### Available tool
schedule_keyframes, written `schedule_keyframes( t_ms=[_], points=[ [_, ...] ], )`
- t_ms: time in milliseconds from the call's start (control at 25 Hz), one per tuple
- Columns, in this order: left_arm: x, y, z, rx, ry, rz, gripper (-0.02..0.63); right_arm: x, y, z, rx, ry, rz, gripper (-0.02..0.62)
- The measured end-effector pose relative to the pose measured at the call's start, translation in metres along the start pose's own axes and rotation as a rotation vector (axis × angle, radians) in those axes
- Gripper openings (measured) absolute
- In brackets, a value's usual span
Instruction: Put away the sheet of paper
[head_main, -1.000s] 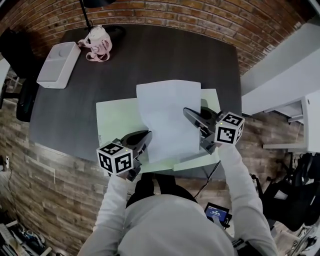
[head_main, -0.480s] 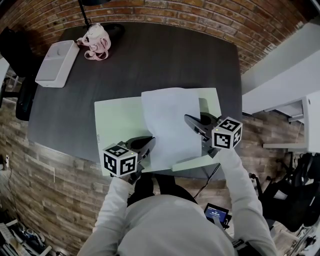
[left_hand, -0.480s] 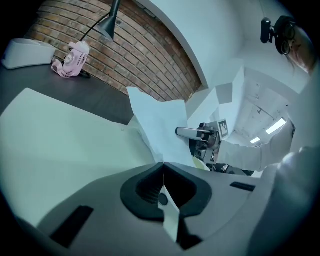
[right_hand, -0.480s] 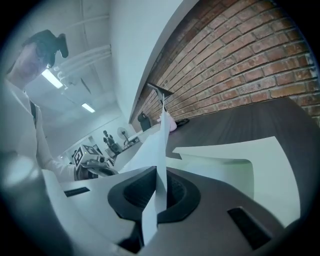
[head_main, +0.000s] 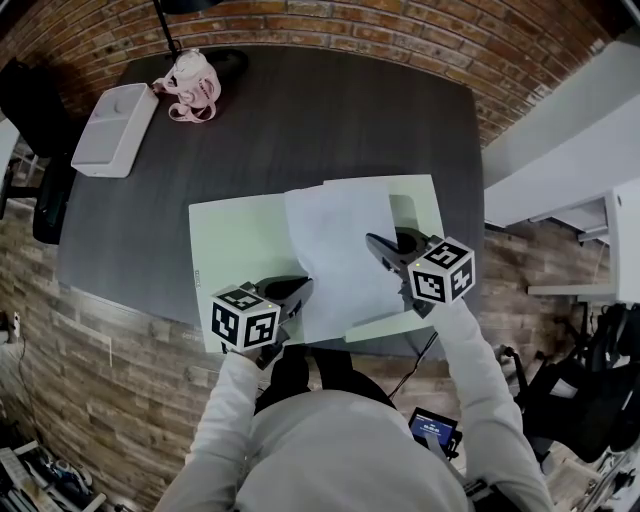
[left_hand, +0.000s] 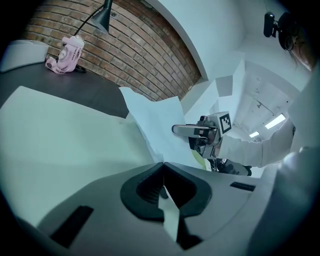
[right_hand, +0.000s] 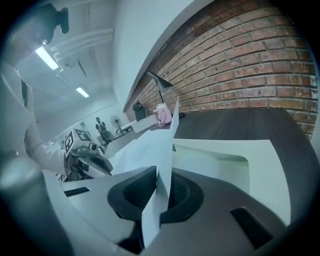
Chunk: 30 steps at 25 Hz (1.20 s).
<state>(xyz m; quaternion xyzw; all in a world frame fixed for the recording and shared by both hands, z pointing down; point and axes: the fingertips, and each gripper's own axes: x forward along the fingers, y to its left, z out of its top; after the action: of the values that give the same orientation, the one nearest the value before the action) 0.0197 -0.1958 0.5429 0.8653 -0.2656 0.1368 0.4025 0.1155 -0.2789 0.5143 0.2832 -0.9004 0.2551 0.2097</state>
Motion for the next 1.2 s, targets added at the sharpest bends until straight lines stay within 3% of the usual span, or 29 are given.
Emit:
schedule_keyframes(
  t_ms=[400, 760, 920, 1200],
  points=[
    [0.003, 0.003, -0.013, -0.018, 0.064, -0.014, 0.017, -0.007, -0.009, 0.002, 0.053, -0.019, -0.076, 0.117],
    [0.005, 0.005, -0.012, -0.038, 0.076, -0.014, 0.017, -0.034, -0.032, 0.043, 0.124, -0.199, -0.235, 0.123],
    [0.007, 0.006, -0.013, -0.044, 0.079, -0.009, 0.017, -0.047, -0.044, 0.067, 0.075, -0.264, -0.346, 0.121],
    [0.007, 0.007, -0.014, -0.057, 0.062, 0.005, 0.017, 0.004, -0.037, 0.067, 0.060, -0.170, -0.378, 0.121]
  ],
)
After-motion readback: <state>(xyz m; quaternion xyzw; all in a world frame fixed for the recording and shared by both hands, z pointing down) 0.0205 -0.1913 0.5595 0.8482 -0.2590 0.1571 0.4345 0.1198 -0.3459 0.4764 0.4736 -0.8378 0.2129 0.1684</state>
